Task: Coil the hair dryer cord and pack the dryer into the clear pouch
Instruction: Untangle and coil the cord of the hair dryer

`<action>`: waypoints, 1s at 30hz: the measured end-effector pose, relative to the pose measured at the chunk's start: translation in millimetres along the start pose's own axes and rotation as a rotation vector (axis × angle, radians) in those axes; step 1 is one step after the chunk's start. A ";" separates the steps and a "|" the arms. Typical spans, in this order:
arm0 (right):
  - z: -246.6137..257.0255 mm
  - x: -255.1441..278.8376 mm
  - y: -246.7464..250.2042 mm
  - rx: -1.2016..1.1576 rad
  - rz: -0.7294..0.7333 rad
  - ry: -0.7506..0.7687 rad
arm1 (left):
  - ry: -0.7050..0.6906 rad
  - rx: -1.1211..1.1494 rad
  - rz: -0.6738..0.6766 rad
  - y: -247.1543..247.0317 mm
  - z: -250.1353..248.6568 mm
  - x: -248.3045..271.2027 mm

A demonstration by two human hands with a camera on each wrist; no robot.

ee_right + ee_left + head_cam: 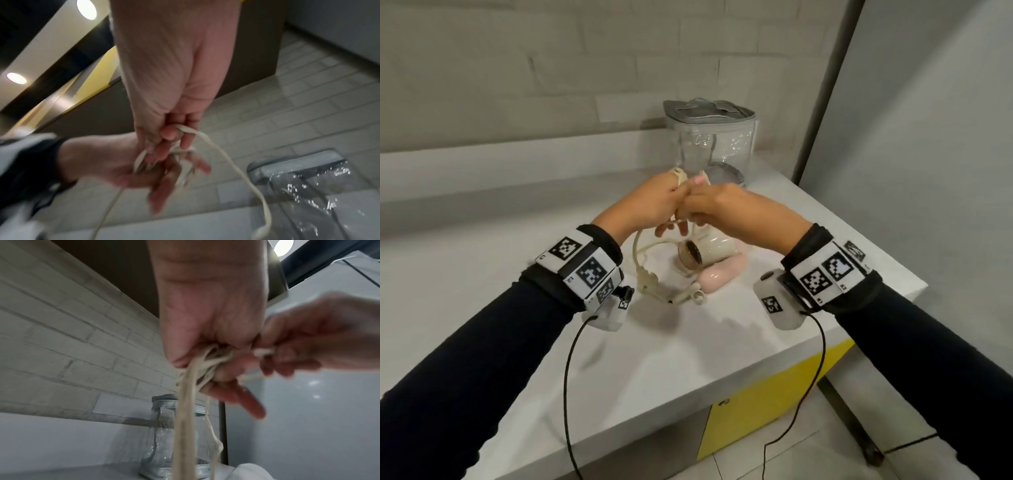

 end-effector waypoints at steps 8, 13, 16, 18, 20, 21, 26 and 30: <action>-28.5 -17.4 28.5 -0.444 -0.341 -0.092 | -0.066 0.470 0.188 -3.1 -26.2 4.1; -38.4 -31.4 21.5 -0.538 -0.270 -0.107 | -0.048 0.647 0.164 0.0 -31.2 4.4; -42.6 -37.1 20.6 -0.588 -0.299 -0.092 | -0.008 0.707 0.095 -0.6 -31.5 3.3; -44.3 -40.6 20.4 -0.622 -0.327 -0.104 | -0.010 0.736 0.072 1.1 -34.9 4.6; -46.2 -42.6 18.1 -0.705 -0.374 -0.100 | -0.012 0.769 0.077 4.0 -35.6 5.6; -43.5 -41.9 18.4 -0.722 -0.395 -0.083 | -0.010 0.789 0.090 5.2 -34.9 6.1; -50.1 -33.4 6.1 -0.763 -0.433 -0.179 | -0.128 0.927 0.123 8.5 -27.5 12.9; -64.8 -27.3 -16.3 -0.740 -0.415 -0.368 | -0.201 0.989 0.080 12.4 -24.1 14.1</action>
Point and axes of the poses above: each hand's wrist, its own x-axis away from the middle knuckle, its own y-axis out of the back of the hand, z = x × y, the point moved 3 cm from there along -x, towards the middle knuckle, and after that the axes turned 2 degrees about -x, right-handed, at the moved point
